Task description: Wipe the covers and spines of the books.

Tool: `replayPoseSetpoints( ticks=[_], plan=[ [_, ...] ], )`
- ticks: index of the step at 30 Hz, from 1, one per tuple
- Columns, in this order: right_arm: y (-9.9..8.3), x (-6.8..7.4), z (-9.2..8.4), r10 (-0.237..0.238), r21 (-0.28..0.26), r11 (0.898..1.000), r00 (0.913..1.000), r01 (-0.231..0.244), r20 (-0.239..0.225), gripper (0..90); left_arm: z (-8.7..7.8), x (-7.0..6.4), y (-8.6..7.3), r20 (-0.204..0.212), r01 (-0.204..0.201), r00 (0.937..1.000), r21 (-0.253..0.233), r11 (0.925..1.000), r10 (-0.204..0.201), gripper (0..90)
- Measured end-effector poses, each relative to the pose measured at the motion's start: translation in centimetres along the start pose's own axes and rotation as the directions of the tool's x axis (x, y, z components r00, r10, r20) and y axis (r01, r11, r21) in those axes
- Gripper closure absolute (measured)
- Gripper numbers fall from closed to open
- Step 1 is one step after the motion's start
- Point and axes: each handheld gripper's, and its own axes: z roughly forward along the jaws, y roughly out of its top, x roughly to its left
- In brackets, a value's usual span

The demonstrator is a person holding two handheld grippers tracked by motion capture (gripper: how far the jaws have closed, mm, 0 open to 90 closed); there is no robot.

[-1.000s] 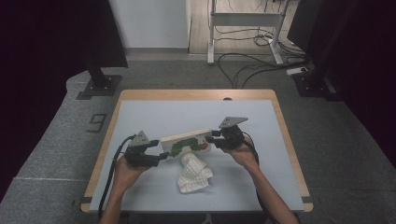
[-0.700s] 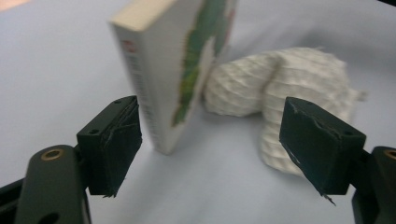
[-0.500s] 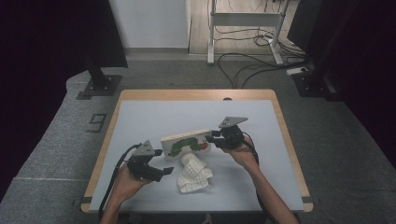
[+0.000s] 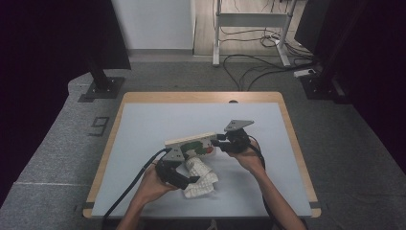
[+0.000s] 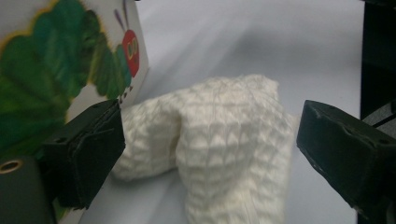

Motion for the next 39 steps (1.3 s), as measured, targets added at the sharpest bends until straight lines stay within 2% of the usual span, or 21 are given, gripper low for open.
replayPoseSetpoints(
  ticks=[3, 6, 11, 13, 21, 29, 33, 39],
  plan=[
    [0.0, 0.0, 0.0, 0.001, -0.002, 1.000, 1.0000, -0.001, 0.001, 64.6, 1.2, -0.1, 0.3, -0.005, -0.023, 0.9997, 0.019, 0.9996, 0.023, 6.3],
    [0.0, 0.0, 0.0, 0.004, -0.004, 1.000, 1.0000, -0.004, -0.001, 64.4, 2.4, 0.1, 0.2, -0.002, -0.025, 0.9997, 0.033, 0.9991, 0.025, 6.0],
    [0.0, 0.0, 0.0, -0.004, -0.004, 1.000, 1.0000, 0.004, 0.000, 64.2, 4.2, 0.5, -0.6, -0.016, -0.029, 0.9994, 0.094, 0.9951, 0.031, 6.1],
    [0.0, 0.0, 0.0, -0.005, -0.005, 1.000, 1.0000, 0.005, 0.001, 64.1, 4.4, 0.6, -0.8, -0.015, -0.031, 0.9994, 0.097, 0.9948, 0.033, 9.6],
    [-0.1, 0.0, 0.0, -0.005, -0.005, 1.000, 1.0000, 0.005, -0.001, 63.6, 5.1, 0.5, -1.3, -0.032, -0.054, 0.9978, 0.133, 0.9897, 0.058, 35.7],
    [-0.2, 0.1, 0.0, 0.002, -0.008, 1.000, 1.0000, -0.002, -0.002, 63.6, 4.6, 1.0, -1.2, -0.013, -0.022, 0.9996, 0.136, 0.9905, 0.024, 58.6],
    [-0.2, 0.1, 0.0, -0.001, -0.007, 1.000, 1.0000, 0.001, -0.003, 63.6, 3.9, 0.7, -0.7, -0.031, -0.021, 0.9992, 0.122, 0.9923, 0.025, 61.3],
    [-0.2, 0.0, 0.0, 0.000, -0.008, 1.000, 1.0000, 0.000, -0.006, 63.5, 1.3, 0.7, 0.3, -0.033, -0.020, 0.9992, 0.082, 0.9964, 0.023, 61.1]
  ],
)
